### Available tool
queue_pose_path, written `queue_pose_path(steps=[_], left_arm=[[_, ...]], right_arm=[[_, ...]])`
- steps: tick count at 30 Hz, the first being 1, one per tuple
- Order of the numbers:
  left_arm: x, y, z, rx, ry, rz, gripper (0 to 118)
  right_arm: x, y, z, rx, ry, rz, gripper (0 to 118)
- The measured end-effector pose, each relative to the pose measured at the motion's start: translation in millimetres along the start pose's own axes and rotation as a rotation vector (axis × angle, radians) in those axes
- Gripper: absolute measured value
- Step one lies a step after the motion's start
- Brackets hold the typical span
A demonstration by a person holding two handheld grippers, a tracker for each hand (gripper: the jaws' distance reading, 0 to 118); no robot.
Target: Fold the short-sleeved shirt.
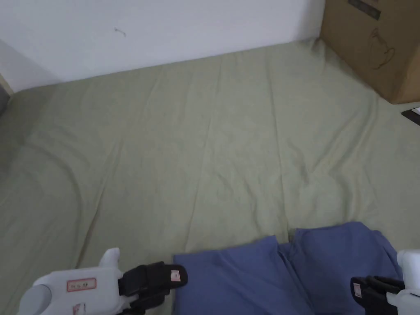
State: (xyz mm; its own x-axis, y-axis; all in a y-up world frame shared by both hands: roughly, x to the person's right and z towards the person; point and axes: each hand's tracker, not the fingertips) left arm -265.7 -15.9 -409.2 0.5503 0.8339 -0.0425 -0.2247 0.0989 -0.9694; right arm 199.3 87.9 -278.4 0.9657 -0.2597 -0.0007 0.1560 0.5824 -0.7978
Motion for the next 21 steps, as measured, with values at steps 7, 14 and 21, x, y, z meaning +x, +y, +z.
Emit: queue_pose_path(steps=[7,14,21], left_arm=[[-20.7,-5.0,-49.4,-0.066,-0.242,0.146,92],[-22.8,4.0,-49.3,-0.082,-0.145,0.114,9],[-40.4,11.8,32.2,-0.015,-0.024,0.075,9]], right_arm=[[-12.4,6.7,-6.3,-0.029,-0.019,0.031,0],[-18.8,12.4,-7.5,-0.046,-0.044,0.055,0],[-24.2,11.6,-10.7,-0.059,-0.046,0.066,0]])
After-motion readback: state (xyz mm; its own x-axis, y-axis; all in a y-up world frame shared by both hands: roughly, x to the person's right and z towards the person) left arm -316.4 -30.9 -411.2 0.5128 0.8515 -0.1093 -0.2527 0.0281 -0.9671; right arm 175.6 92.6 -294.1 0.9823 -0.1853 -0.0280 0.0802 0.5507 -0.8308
